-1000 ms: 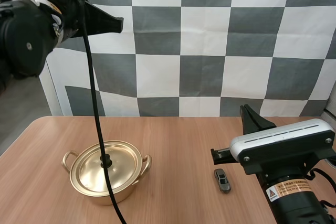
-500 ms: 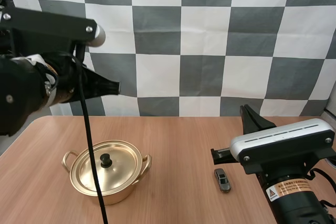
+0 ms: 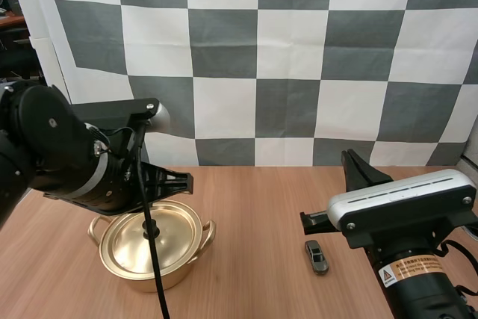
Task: Open the pot, put the car inside, and close it
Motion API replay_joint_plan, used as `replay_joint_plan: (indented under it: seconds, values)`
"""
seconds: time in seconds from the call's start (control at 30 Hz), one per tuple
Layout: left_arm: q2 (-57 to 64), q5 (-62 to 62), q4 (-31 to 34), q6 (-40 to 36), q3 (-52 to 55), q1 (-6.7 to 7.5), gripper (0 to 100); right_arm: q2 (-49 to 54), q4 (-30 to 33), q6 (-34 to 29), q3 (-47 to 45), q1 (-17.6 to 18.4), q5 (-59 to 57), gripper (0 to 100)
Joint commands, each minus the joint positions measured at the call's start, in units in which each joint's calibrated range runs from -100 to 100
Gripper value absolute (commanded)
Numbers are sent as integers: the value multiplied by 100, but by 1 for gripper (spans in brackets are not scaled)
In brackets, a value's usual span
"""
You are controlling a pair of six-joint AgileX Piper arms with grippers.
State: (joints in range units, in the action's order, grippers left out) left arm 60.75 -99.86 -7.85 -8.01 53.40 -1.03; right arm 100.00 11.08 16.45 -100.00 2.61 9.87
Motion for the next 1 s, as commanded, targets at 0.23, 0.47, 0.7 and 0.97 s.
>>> replay_joint_plan:
  seconds: [0.23,0.47,0.7,0.97]
  values:
    - [-4,-14,667,443,-1,-4,0,0,-7,1,0,-2,-144,0]
    - [-4,-14,667,249,-1,-4,0,0,-7,1,0,-2,-144,0]
    - [-44,-14,692,441,-1,-4,0,0,-7,1,0,-2,-144,0]
    - [-270,-14,721,884,-1,-4,27,0,-7,1,0,-2,-144,0]
